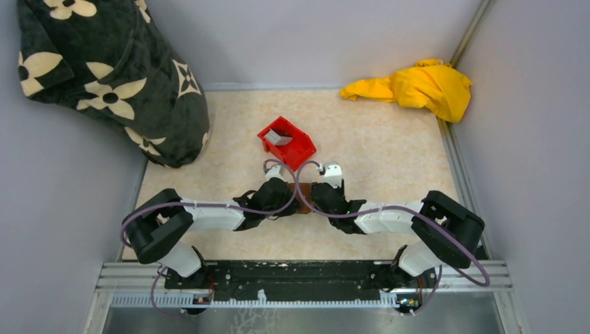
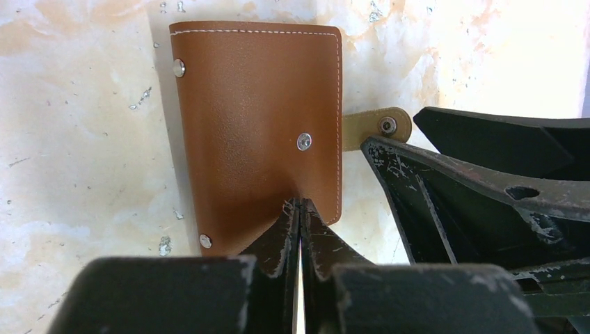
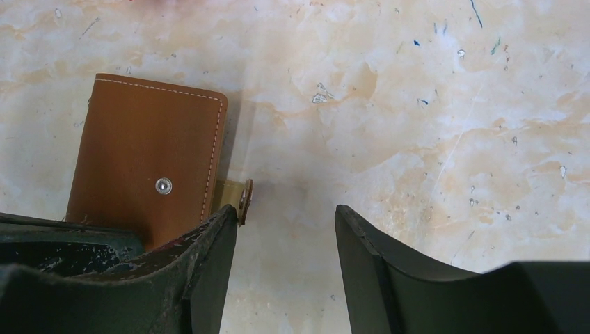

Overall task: Put the credit cards into the card holder
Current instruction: Close the card holder at the center of the board.

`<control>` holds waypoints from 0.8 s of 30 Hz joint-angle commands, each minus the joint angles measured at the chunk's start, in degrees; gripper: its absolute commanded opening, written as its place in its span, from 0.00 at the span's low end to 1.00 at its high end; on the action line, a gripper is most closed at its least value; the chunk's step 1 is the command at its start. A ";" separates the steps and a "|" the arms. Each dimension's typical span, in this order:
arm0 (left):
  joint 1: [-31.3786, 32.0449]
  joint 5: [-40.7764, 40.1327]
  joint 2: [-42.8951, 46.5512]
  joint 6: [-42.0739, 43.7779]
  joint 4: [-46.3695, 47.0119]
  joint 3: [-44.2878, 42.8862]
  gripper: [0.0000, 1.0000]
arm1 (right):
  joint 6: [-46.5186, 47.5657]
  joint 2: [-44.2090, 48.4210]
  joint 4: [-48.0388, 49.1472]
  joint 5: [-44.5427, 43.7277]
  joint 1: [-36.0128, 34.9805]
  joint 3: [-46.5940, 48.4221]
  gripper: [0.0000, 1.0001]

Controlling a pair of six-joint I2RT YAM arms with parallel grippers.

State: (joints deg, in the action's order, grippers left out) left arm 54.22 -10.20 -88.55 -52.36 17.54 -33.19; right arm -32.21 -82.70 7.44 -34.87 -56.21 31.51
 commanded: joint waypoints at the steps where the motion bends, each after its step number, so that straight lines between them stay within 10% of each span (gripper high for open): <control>1: -0.27 1.28 -1.49 -1.23 -3.04 -0.28 0.06 | -1.43 2.46 -0.50 -0.36 -0.66 1.92 0.54; 24: -0.34 1.66 -2.24 -1.90 -0.09 1.78 0.05 | -7.72 4.09 -6.32 4.76 -0.58 8.99 0.45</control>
State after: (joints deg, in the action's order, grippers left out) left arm 54.11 -9.67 -89.25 -54.37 18.70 -33.01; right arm -38.24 -77.17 1.93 -30.87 -56.21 36.99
